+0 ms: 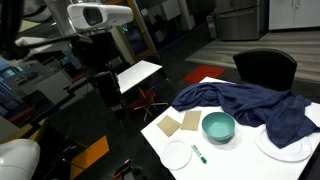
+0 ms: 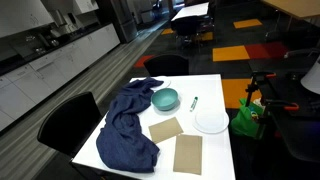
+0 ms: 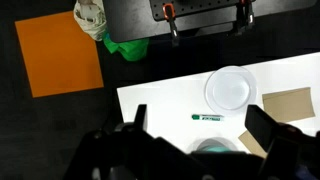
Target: Move the green bowl to the right
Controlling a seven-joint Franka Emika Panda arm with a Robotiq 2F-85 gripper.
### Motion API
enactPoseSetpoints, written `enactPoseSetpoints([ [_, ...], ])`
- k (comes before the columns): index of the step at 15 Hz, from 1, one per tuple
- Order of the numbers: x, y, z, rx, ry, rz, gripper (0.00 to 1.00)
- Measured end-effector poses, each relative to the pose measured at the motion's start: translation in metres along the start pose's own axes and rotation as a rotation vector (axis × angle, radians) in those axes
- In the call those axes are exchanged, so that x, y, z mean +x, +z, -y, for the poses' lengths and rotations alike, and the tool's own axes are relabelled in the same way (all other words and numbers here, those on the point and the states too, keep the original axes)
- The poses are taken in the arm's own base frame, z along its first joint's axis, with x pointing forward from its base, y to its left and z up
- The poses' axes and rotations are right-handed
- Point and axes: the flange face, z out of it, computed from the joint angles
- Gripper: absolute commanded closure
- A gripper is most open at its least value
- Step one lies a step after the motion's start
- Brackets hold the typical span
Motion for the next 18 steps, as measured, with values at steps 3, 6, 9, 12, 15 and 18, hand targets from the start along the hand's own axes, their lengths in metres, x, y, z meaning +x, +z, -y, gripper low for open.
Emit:
enactPoseSetpoints([
  [3,0.000,0.000,0.000,0.000,0.000,0.000,0.00],
  [6,0.000,0.000,0.000,0.000,0.000,0.000,0.00],
  [9,0.002,0.000,0.002,0.002,-0.002,-0.010,0.00],
  [12,0.014,0.001,0.008,0.035,0.002,-0.046,0.00],
  [15,0.035,0.010,0.018,0.093,0.020,-0.085,0.00],
  [18,0.062,0.025,0.036,0.152,0.062,-0.111,0.00],
])
